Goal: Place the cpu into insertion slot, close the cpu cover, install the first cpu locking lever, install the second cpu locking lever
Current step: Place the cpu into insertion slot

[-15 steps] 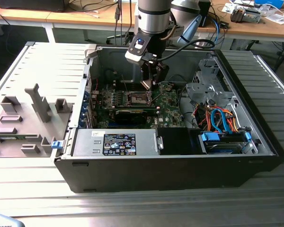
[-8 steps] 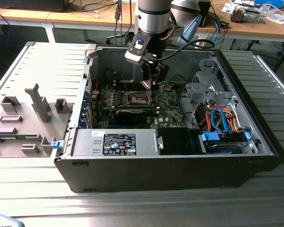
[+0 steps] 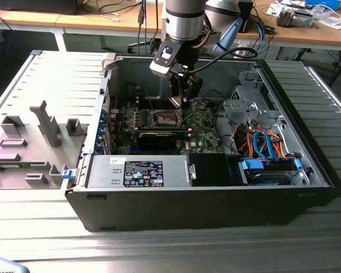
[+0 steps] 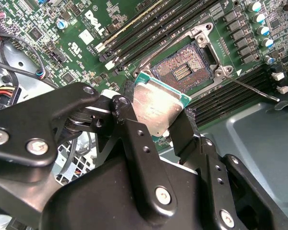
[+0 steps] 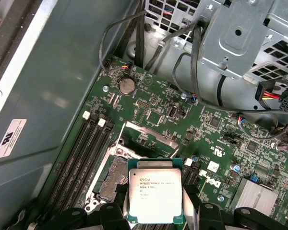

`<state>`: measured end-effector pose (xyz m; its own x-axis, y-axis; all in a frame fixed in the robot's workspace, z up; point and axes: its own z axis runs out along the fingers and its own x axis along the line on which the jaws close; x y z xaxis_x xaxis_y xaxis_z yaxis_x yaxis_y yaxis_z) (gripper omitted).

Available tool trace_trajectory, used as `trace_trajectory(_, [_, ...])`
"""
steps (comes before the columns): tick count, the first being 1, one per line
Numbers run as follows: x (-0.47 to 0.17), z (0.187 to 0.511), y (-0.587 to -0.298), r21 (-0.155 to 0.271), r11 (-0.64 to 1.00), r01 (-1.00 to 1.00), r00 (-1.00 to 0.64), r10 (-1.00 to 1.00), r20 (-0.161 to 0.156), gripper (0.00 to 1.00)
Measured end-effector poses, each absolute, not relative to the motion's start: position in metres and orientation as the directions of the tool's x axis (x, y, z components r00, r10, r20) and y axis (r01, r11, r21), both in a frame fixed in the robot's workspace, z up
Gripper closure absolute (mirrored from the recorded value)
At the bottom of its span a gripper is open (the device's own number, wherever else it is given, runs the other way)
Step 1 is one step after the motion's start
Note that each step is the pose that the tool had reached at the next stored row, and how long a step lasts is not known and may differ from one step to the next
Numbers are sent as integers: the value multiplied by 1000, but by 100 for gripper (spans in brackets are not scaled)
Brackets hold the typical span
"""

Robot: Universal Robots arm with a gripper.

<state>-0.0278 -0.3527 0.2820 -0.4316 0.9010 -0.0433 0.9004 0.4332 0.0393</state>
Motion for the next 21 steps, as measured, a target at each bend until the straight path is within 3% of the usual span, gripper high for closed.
trace_trajectory(21, [-28,282,-353,39,423,905,-421,906,-43,46])
